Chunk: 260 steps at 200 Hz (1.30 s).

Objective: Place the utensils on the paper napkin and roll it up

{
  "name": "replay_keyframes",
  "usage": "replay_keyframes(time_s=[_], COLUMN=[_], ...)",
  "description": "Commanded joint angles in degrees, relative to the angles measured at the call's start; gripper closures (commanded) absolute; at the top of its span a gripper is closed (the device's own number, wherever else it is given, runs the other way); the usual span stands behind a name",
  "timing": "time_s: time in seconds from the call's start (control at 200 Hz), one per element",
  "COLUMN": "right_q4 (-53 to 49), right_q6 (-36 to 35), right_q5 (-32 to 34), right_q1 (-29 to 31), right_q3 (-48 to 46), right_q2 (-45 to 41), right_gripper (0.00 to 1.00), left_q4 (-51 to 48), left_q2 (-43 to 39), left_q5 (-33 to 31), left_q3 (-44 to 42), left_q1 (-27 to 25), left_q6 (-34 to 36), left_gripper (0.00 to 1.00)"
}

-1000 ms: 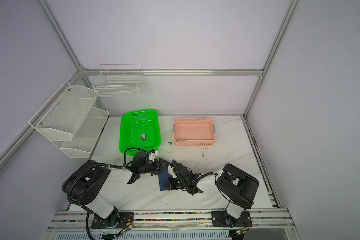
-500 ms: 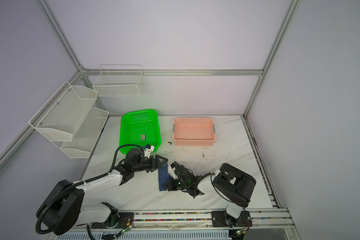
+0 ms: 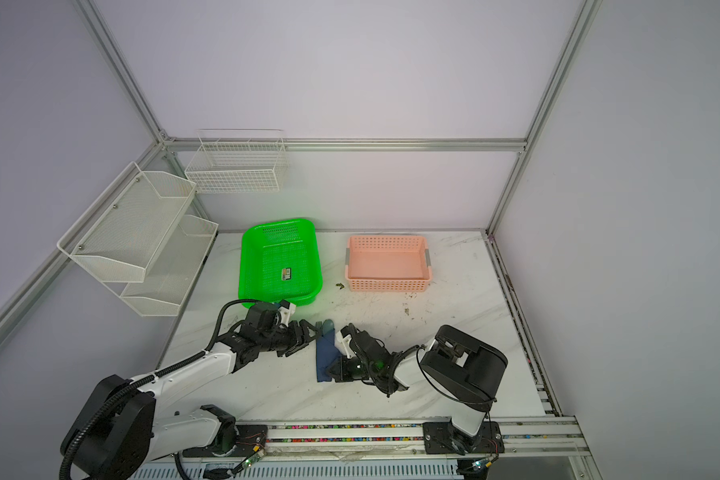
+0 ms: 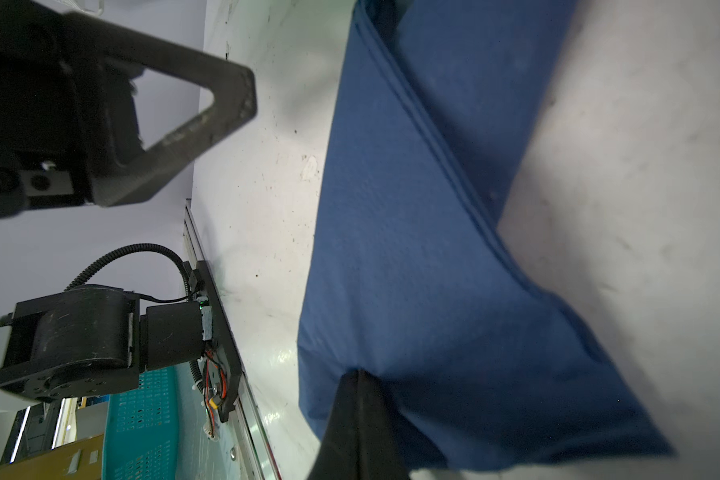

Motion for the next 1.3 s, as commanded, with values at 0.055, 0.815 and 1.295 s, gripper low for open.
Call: replay_keyframes(time_s=[0.055, 0.815, 1.295], right_q4=[-5.5, -3.1, -1.2], right_q6=[1.2, 2.4, 2.6], right_q5=[0.4, -0.8, -1.5], right_q1=[0.2, 0.2, 0.2], right_q3=[-2.6, -3.2, -3.4], right_q2=[3.1, 4.9, 6.3], right_gripper=[1.0, 1.0, 1.0], left_q4=[0.4, 8.5, 11.5], left_q2=[2.3, 15.9, 22.2], left_q5=[0.5, 3.7, 1.2], left_q3=[-2.6, -2.1, -4.3], left_q1=[0.3, -2.7, -5.7], left_q6=[2.8, 3.4, 3.3], left_gripper=[0.3, 0.38, 0.45])
